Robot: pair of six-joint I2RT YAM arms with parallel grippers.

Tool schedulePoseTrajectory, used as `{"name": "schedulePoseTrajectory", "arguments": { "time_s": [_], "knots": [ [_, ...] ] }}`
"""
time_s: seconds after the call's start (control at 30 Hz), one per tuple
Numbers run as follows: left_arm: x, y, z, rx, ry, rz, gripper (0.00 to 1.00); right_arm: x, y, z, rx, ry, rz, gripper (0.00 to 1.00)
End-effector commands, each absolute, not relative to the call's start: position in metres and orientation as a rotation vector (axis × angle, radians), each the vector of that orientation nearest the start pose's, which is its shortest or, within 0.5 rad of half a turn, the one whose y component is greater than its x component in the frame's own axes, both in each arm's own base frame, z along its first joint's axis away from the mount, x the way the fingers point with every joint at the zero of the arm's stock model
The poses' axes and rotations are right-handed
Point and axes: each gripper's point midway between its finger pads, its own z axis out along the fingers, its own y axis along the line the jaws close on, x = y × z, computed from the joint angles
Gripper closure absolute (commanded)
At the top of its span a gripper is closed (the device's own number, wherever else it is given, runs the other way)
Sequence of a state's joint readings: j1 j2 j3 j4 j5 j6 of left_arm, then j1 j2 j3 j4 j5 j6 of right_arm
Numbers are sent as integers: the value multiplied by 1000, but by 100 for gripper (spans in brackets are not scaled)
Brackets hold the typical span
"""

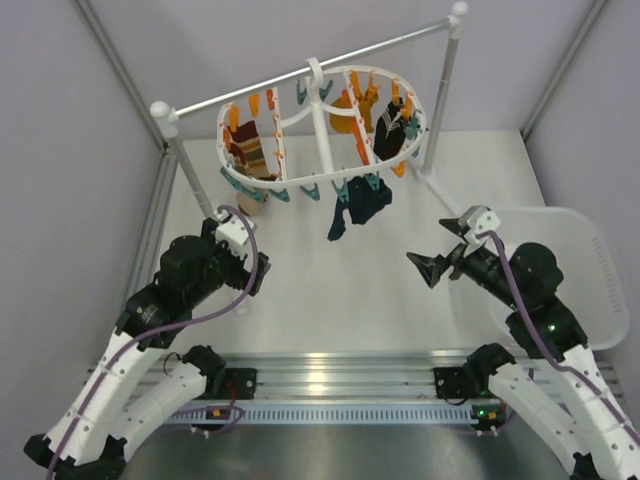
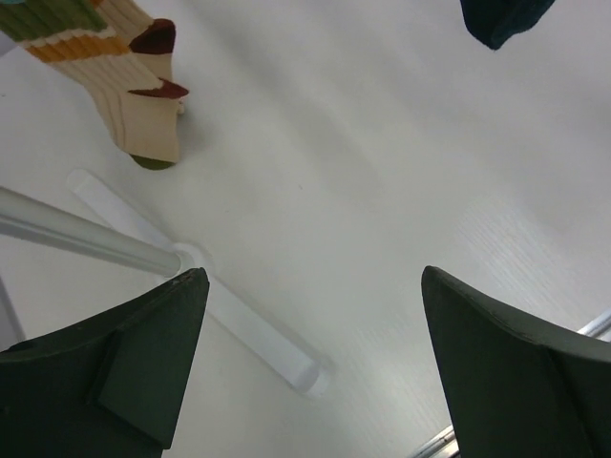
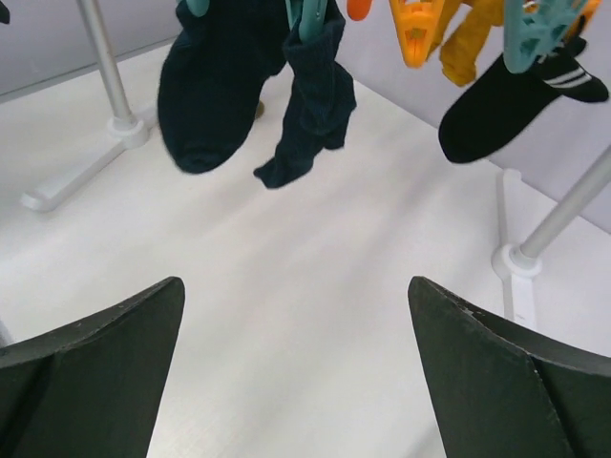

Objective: Clip the socks to the hanger
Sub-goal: Reset both arms

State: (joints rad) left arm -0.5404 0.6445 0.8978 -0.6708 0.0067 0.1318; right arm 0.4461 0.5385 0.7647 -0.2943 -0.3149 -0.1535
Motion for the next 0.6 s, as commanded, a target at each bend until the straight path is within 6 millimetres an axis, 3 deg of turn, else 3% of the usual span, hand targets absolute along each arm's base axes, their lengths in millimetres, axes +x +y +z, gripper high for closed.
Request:
{"name": "schedulePoseTrajectory", "arguments": {
  "time_s": [0.0,0.2,0.33,0.57],
  "knots": [
    [219,-96,277,584,1806,-151,2,201,131,289,-672,1538,426,0],
    [212,-75,288,515,1729,-113,2,187,107,282,-584,1527,371,0],
    [206,-66,282,497,1720,-81,2,183,104,284,-558,1518,379,0],
    [206,-57,292,462,1688,-43,2,185,104,293,-549,1502,384,0]
  ]
}}
